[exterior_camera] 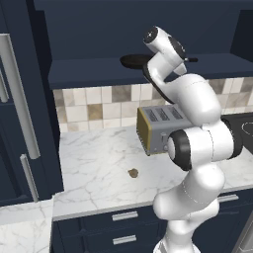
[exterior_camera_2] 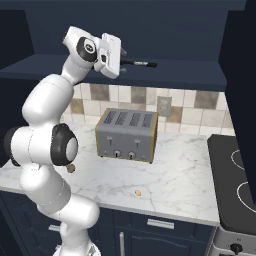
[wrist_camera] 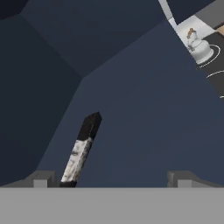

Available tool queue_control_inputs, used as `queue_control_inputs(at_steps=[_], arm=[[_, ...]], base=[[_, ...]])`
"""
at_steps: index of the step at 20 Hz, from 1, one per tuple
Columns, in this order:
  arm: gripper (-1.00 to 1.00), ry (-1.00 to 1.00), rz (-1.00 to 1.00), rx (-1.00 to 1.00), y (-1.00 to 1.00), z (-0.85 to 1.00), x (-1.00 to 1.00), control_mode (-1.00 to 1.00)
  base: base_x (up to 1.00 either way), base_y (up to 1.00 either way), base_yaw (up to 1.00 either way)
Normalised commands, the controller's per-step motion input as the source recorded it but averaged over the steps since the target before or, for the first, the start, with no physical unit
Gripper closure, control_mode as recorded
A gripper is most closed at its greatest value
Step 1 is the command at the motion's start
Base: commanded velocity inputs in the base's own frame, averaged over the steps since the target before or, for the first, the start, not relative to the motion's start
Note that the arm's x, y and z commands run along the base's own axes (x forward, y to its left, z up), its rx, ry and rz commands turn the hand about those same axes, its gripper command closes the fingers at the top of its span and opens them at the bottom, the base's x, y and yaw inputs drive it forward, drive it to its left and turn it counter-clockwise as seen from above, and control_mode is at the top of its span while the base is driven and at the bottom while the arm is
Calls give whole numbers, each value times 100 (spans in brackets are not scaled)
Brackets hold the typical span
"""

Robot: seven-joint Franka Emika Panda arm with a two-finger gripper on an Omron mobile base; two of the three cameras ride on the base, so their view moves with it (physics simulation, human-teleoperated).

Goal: Pick the pan from the cabinet and place it on the stove. Then turn on the stove burner for the pan.

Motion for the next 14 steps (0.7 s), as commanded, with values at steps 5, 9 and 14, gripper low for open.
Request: queue_control_inputs(at_steps=[5, 9, 14], arm=[[-100, 0, 0, 0, -1, 0, 21, -100], [-100, 0, 0, 0, 0, 0, 22, -100], [-100, 0, 0, 0, -1, 0, 24, -100]], base=[[0, 0, 0], [0, 0, 0], [0, 0, 0]])
